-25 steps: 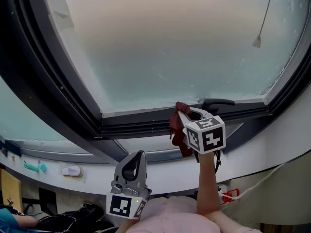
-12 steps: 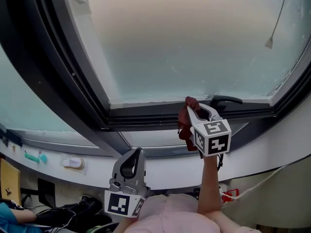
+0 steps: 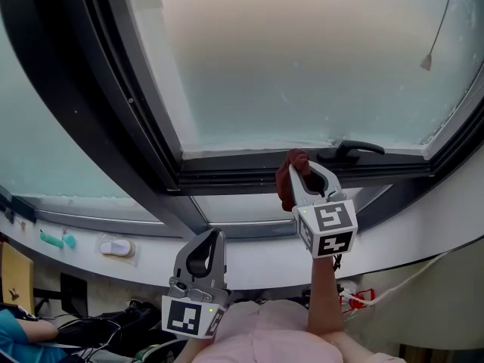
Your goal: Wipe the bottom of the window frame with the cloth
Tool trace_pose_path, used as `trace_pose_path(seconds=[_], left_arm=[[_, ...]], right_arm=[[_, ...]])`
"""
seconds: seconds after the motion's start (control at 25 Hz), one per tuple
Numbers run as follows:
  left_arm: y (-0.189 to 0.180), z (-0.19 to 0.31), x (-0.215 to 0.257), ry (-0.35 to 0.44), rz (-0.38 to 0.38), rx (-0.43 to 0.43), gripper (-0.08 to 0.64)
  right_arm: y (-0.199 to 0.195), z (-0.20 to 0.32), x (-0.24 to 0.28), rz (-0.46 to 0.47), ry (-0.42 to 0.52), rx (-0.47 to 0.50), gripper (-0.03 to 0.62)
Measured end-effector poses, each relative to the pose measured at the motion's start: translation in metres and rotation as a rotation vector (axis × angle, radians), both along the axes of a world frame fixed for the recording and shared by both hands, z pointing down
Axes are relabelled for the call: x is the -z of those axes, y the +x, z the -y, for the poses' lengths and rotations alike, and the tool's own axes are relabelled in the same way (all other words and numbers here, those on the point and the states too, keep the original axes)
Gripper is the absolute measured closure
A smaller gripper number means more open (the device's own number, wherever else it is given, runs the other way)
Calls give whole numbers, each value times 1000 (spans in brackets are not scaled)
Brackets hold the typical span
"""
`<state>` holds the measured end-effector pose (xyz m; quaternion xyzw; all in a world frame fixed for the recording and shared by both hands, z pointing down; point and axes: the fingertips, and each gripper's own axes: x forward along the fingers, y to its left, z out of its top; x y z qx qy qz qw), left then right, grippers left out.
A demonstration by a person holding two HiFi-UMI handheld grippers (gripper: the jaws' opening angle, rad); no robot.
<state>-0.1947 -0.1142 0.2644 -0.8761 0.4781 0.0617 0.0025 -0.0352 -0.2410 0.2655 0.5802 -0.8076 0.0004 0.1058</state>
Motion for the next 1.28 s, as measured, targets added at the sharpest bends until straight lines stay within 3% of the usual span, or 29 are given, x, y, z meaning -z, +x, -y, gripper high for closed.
trace_pose_path(seconds=[0.36,0.88,1.04,1.28], left_arm=[[-43,-13,2,15,5,58,560],[-112,-29,5,37,9,143,560],[-121,-31,4,39,8,148,560],[-129,-31,2,36,3,153,560]], right_arm=[[-88,-11,11,-21,35,133,537],[-221,-12,-3,-29,1,323,537],[-242,-7,-15,-49,-25,341,537],[-243,9,-35,-77,-81,291,537]])
